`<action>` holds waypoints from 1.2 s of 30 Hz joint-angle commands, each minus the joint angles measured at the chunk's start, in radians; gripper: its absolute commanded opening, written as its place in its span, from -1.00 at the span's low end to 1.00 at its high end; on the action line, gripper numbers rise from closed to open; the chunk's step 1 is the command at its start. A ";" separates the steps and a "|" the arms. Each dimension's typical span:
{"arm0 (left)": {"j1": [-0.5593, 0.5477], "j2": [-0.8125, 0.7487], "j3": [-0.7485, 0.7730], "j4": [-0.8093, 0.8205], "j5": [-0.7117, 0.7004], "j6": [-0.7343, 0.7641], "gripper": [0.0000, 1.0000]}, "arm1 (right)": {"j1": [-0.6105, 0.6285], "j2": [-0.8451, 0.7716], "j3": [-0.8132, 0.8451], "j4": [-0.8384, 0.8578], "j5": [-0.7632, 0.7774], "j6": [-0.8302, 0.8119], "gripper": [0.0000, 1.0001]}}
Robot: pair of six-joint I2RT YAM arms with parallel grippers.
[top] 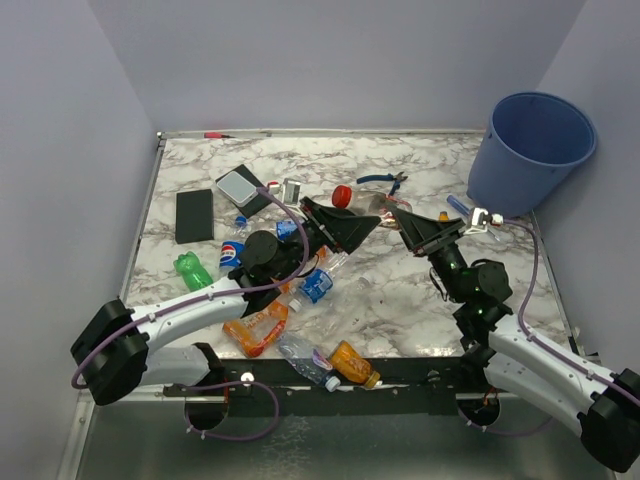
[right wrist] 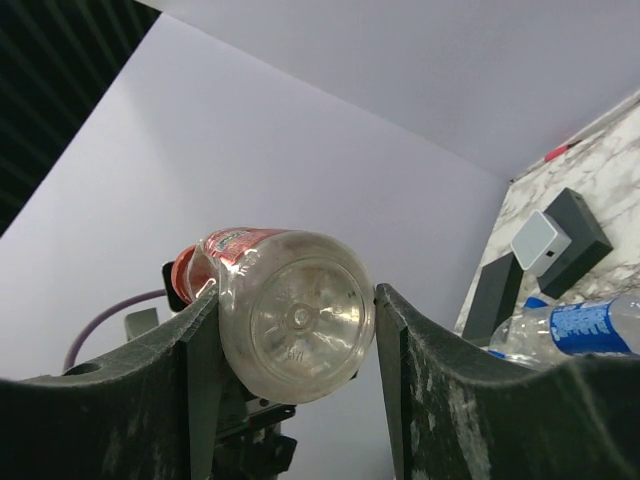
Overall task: Put the plastic bottles in the bin
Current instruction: Place the plastic bottle in the trash bin.
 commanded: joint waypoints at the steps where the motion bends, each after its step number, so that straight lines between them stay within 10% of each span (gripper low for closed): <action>1: -0.022 0.025 0.017 0.089 -0.046 0.052 0.65 | 0.005 0.007 -0.013 0.119 -0.035 0.059 -0.22; 12: -0.046 0.065 -0.001 0.244 -0.085 0.110 0.27 | 0.006 0.025 0.003 0.054 -0.100 0.077 -0.22; 19: -0.058 0.074 0.012 0.247 -0.108 0.148 -0.37 | 0.005 0.043 0.020 0.002 -0.162 0.075 -0.16; 23: -0.059 0.056 -0.006 0.247 -0.135 0.171 -0.69 | 0.004 0.015 0.048 -0.081 -0.190 0.031 0.55; 26: -0.059 0.022 -0.032 0.232 -0.161 0.197 -1.00 | 0.005 -0.030 0.134 -0.319 -0.195 -0.047 0.98; 32: -0.028 -0.125 0.000 -0.100 -0.082 0.336 -1.00 | 0.006 -0.116 0.395 -0.879 -0.165 -0.372 1.00; 36: 0.035 -0.180 0.082 -0.415 0.219 0.447 -1.00 | 0.006 -0.128 0.576 -1.139 -0.157 -0.601 1.00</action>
